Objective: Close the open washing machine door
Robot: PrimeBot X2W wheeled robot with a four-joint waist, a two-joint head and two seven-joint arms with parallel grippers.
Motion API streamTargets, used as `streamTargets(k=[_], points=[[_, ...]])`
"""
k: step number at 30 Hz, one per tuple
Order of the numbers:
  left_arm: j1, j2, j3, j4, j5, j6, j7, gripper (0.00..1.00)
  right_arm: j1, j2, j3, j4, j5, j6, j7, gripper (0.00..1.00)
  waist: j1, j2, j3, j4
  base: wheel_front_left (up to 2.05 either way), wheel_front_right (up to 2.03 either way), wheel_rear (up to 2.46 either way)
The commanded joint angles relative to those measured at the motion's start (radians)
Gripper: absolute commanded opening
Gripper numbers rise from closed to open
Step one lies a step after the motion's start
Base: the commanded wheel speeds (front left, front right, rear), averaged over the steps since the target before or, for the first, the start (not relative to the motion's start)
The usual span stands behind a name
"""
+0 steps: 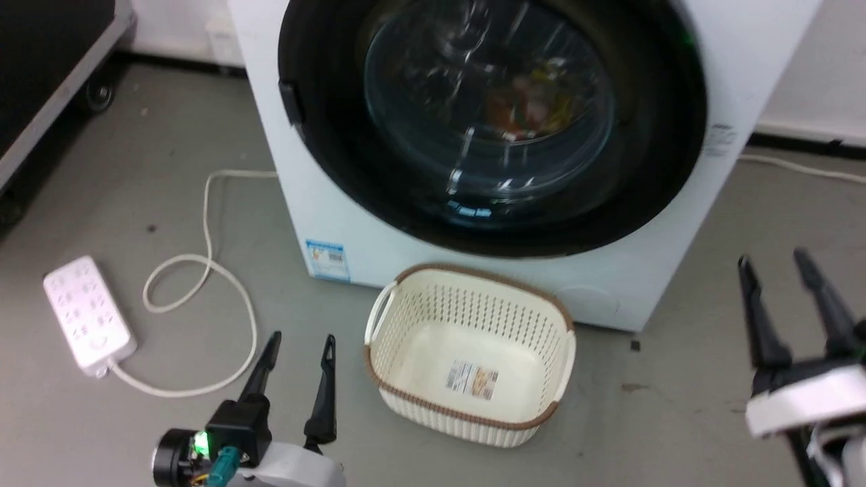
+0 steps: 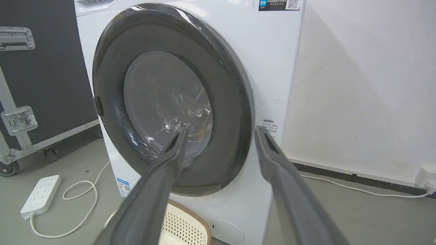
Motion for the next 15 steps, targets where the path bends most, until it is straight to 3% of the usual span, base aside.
streamTargets(k=[1,7,15], points=[[0.016,0.008,-0.003,0.006,-0.001,-0.009,-0.004,1.00,0.039,0.030,-0.017,-0.023,-0.011,-0.001,-0.001,1.00,0.0002,0.0000,-0.029,-0.021,0.00,0.00,0.00],[0.034,0.008,-0.019,0.008,0.010,-0.016,-0.004,1.00,0.180,0.137,-0.075,-0.124,-0.064,-0.001,0.009,1.00,0.0002,0.0000,-0.042,-0.026,0.00,0.00,0.00],[0.037,0.005,-0.027,0.031,0.014,-0.015,-0.004,1.00,0.278,0.204,-0.105,-0.156,-0.085,-0.001,0.005,1.00,0.0002,0.0000,-0.046,-0.015,0.00,0.00,0.00]])
